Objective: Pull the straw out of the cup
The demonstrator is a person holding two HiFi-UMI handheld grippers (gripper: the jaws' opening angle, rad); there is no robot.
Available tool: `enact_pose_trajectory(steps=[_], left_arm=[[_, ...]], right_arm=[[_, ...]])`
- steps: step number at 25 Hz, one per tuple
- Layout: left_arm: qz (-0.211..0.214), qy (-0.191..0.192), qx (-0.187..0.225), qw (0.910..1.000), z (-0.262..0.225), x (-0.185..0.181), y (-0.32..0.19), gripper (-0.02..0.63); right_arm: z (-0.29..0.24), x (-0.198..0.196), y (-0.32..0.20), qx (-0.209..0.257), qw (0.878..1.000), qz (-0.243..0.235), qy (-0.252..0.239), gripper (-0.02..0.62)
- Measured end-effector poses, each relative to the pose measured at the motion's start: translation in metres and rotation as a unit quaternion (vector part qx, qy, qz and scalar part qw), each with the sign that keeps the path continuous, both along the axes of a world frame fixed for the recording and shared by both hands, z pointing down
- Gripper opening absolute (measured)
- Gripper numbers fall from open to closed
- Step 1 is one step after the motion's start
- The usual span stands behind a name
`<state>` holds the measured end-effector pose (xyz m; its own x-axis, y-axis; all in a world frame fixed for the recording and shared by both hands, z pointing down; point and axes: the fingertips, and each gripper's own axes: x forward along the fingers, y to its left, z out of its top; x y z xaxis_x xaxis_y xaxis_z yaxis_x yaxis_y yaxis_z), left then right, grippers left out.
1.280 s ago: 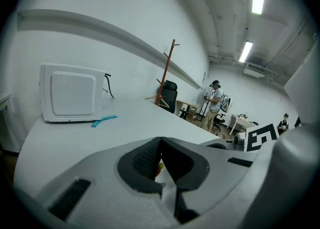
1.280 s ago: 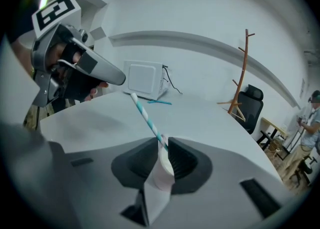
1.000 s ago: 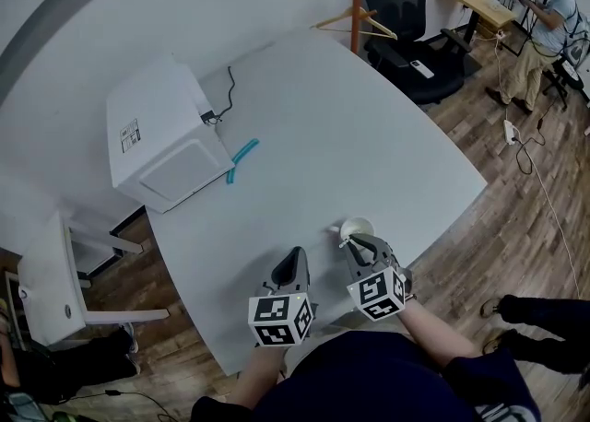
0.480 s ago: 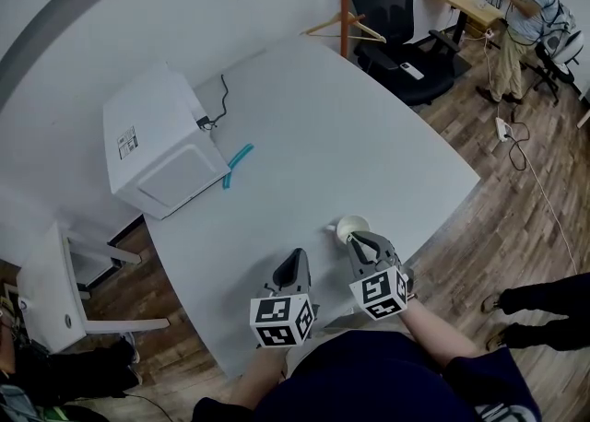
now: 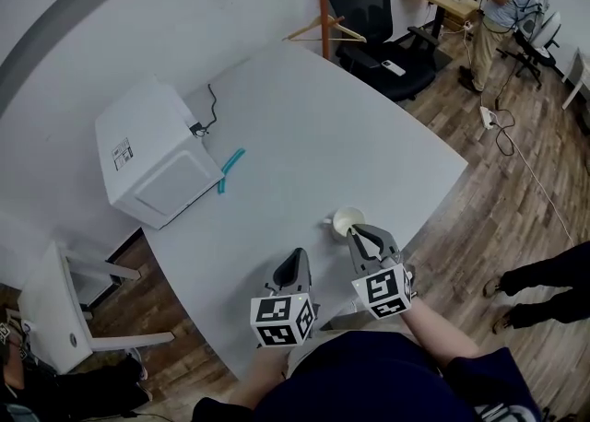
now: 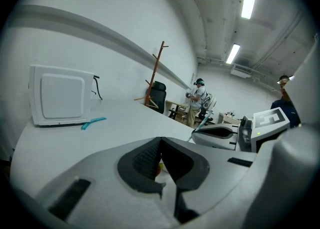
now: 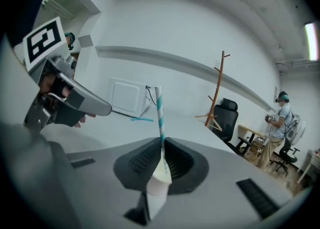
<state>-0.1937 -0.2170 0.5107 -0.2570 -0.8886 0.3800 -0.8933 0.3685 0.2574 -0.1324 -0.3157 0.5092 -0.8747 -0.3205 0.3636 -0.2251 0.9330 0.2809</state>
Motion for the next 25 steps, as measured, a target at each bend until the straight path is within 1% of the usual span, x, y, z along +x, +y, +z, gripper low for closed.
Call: enact_pose_trajectory(steps=[4, 10, 16, 25], left_arm=[[0.024, -0.003, 0.001, 0.9997, -0.006, 0.005, 0.005, 0.012], [0.067, -0.008, 0.002, 0.9977, -0.015, 0.024, 0.011, 0.012], [0.102, -0.01, 0.004, 0.9947, -0.021, 0.044, 0.024, 0.012], [0.147, -0.007, 0.006, 0.9891, -0.026, 0.076, 0.043, 0.012]], right_arm=[[-0.022, 0.008, 0.009, 0.003, 0.999, 0.024, -0.026, 0.041], [-0.051, 0.03, 0.03, -0.001, 0.996, 0.054, -0.068, 0.041], [-0.067, 0.056, 0.052, -0.013, 0.991, 0.091, -0.093, 0.041], [-0.081, 0.098, 0.088, -0.018, 0.984, 0.136, -0.112, 0.041]])
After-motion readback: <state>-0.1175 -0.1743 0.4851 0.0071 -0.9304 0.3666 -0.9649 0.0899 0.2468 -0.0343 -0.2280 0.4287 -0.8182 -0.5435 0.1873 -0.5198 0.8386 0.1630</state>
